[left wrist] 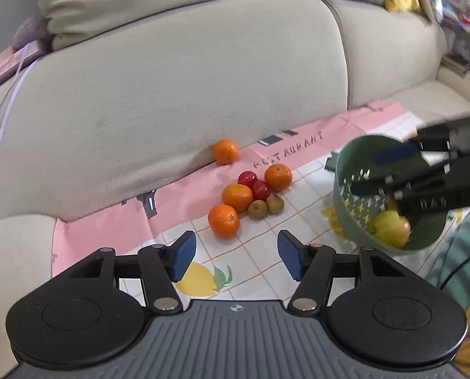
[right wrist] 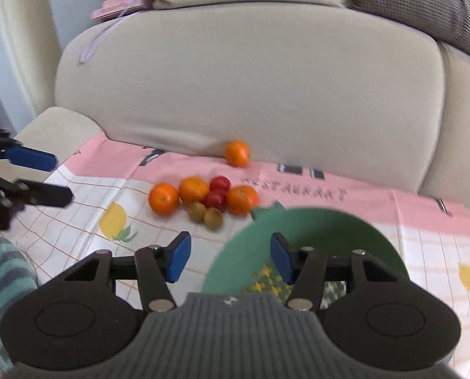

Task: Organize fruits
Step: 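Move both open tools back from the colander toward the mandarins, then grasp a mandarin with the left tool while the right tool grasps another mandarin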

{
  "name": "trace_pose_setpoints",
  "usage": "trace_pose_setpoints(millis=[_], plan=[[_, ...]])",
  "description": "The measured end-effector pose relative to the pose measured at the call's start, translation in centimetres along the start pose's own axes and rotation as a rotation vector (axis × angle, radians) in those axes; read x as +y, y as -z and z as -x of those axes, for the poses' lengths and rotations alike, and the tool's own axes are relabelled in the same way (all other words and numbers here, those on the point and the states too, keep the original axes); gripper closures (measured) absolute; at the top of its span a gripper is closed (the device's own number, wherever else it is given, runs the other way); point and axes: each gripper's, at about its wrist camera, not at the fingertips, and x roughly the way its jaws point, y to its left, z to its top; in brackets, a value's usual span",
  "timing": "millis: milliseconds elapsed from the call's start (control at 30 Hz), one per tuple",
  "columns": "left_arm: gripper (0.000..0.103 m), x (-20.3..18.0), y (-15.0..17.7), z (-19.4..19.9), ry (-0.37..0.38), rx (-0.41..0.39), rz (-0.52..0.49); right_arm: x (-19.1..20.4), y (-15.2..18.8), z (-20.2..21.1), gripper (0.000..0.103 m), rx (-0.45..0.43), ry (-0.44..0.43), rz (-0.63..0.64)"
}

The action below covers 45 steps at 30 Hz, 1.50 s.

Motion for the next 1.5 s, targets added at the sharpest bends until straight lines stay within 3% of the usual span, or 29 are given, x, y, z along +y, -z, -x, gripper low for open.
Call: trace_pose_setpoints(millis=[233, 433, 700, 900, 1167, 1333, 1500], plan=[[0.033, 0.9, -0.7, -2.9, 0.032, 0.019, -0.048, -0.9, -2.9, -3.4, 0.051, 0.035, -0.015, -0.028], [0.033, 2.2, -0.9, -7.3, 0.079, 0.074, 0.003, -1.4, -4.8, -6.9, 0.051, 0.071, -0.016, -0.088], [0.033, 3.4, -1.0, -12.3, 0.087, 0.142, 0.068, -1.3, -6.0, -11.4, 0.051, 0.11, -0.015, -0.11], [0.039, 4.0, -1.0, -14.7, 0.109, 0.179, 0.106, -1.7, -6.7, -14.1, 0.051, 0.135, -0.014, -0.139], [0.056, 4.5, -1.0, -16.6, 0.148, 0.209, 0.14, -1.9, -8.0, -17.1, 0.049, 0.147, -0.005, -0.156], [0.059, 5.3, -1.0, -16.6, 0.174, 0.213, 0.179, -2.0, -9.1, -18.7, 0.047, 0.147, 0.0, -0.171], [0.06, 6.3, -1.6, -15.7, 0.15, 0.196, 0.191, -2.0, -10.1, -20.7, 0.047, 0.154, 0.027, -0.185]])
